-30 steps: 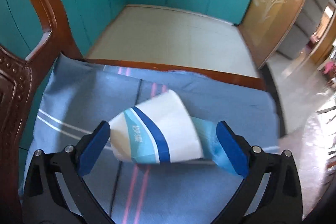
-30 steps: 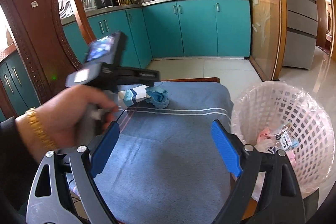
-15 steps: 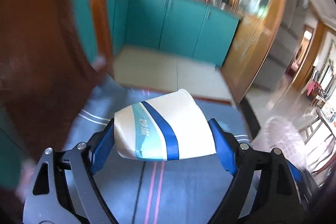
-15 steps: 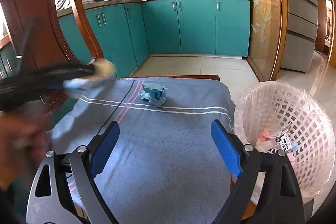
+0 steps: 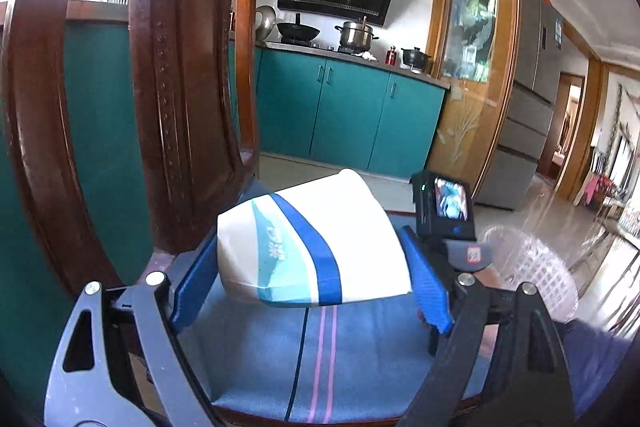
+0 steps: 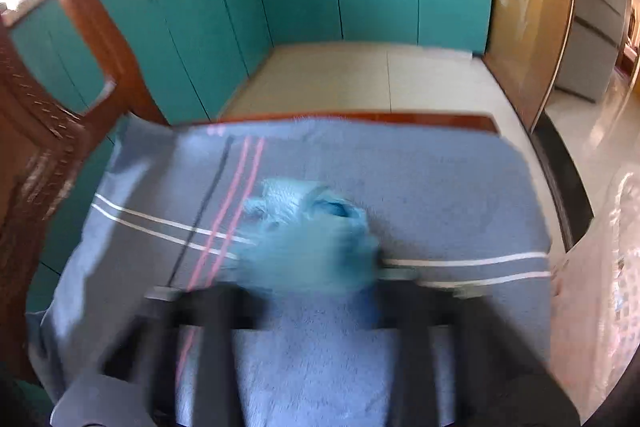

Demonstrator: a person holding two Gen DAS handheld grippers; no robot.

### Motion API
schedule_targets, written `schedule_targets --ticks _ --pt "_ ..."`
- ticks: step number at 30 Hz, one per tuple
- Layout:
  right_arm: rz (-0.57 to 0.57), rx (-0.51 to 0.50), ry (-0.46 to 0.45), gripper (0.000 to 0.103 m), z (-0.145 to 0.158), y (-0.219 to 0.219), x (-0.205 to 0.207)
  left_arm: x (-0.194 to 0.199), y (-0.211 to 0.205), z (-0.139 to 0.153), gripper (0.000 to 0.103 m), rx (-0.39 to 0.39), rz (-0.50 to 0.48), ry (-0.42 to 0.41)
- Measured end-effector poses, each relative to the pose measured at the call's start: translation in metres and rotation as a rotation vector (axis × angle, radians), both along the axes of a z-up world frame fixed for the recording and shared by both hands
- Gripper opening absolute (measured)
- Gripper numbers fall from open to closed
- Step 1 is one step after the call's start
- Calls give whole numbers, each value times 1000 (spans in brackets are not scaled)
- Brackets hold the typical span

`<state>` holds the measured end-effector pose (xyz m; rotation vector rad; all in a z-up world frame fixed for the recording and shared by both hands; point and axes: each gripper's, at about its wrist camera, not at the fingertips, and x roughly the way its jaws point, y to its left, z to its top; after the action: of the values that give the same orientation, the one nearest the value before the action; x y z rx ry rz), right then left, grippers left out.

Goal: Collect trash
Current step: 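Grasp the light blue cloth with the right tool while the left tool holds the cup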

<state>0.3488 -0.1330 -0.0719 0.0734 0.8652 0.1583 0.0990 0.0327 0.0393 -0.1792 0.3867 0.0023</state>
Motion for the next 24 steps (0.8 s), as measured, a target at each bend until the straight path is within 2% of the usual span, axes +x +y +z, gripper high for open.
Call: schedule_targets --ticks 2,4,7,11,14,17,20,24 --pt "2 28 -36 9 8 -4 -13 1 3 0 86 2 -8 3" --pt "17 33 -110 9 27 -10 -41 4 4 -2 86 2 -13 8" --pt "69 4 -212 9 58 -19 -100 4 8 -7 86 -10 -27 34" --pt "103 -5 -261 9 83 -36 -173 6 -5 -11 86 11 -65 62" --pt "112 19 -276 9 85 -43 -214 7 -17 -16 86 34 -85 78" --pt "109 35 -275 9 75 -46 -232 3 -26 -24 86 47 -100 94" --pt "125 20 -272 9 71 -45 -233 1 -34 -27 86 79 -101 98" --pt "112 58 -263 9 73 -54 -234 3 -35 -30 86 84 -88 102"
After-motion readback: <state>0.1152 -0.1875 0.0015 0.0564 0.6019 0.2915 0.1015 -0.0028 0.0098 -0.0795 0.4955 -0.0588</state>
